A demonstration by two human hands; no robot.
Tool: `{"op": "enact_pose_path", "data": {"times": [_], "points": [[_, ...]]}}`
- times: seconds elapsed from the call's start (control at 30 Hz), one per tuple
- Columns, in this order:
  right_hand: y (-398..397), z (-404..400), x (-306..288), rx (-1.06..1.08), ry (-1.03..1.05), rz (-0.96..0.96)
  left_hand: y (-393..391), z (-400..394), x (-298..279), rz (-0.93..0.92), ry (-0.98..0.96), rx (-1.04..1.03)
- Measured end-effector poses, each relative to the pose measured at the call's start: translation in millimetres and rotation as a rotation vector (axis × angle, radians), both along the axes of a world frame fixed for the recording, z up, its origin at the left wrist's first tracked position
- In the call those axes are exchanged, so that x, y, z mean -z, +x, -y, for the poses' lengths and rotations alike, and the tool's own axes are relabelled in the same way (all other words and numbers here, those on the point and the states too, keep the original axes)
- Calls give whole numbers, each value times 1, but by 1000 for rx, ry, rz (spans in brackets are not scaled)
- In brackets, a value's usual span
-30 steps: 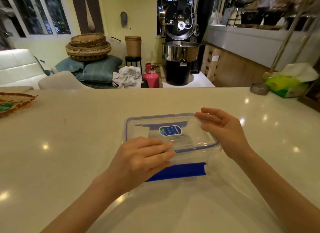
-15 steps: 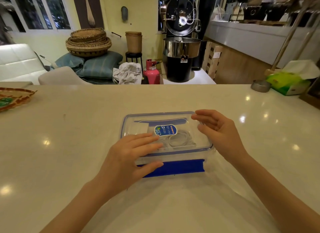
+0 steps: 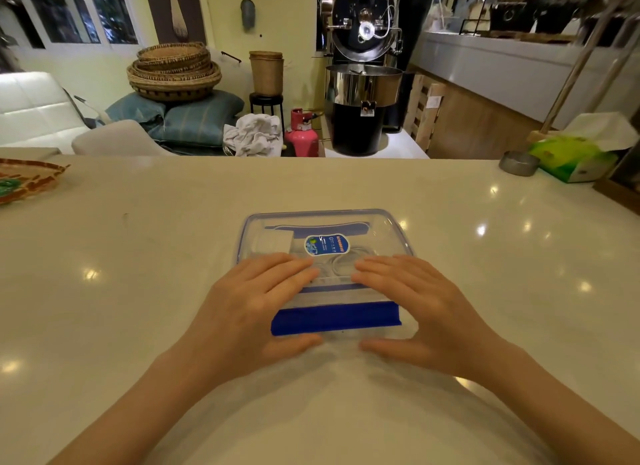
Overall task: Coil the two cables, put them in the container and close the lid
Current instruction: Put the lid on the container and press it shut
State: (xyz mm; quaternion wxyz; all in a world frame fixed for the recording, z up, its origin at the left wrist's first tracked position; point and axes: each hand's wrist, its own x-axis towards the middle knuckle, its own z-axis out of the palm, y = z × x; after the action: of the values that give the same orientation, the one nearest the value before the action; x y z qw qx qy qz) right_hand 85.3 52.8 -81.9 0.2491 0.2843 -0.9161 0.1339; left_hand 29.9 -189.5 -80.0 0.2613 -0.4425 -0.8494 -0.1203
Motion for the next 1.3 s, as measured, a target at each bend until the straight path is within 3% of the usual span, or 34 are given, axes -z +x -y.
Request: {"op": "enact_pose_path", "data": {"times": [0.1, 0.23, 0.5, 0.73, 1.13, 1.2, 1.3], "points": [[-4, 0, 10, 35, 109, -73, 3, 1, 3, -41, -96, -21], [-7, 1, 16, 39, 84, -159, -1, 4, 5, -12, -92, -9], [-6, -7, -2, -60, -169, 130, -2, 6, -8, 182, 38, 50], [-9, -5, 2, -86, -294, 111, -6, 3, -3, 227, 158, 99], [-10, 0, 2, -86, -405, 66, -5, 0, -2, 203, 199, 101], [-11, 0, -5, -80, -437, 120, -6, 1, -7, 260, 226, 109], [-22, 0, -18, -38, -591, 289, -14, 1, -24, 499, 344, 99]]}}
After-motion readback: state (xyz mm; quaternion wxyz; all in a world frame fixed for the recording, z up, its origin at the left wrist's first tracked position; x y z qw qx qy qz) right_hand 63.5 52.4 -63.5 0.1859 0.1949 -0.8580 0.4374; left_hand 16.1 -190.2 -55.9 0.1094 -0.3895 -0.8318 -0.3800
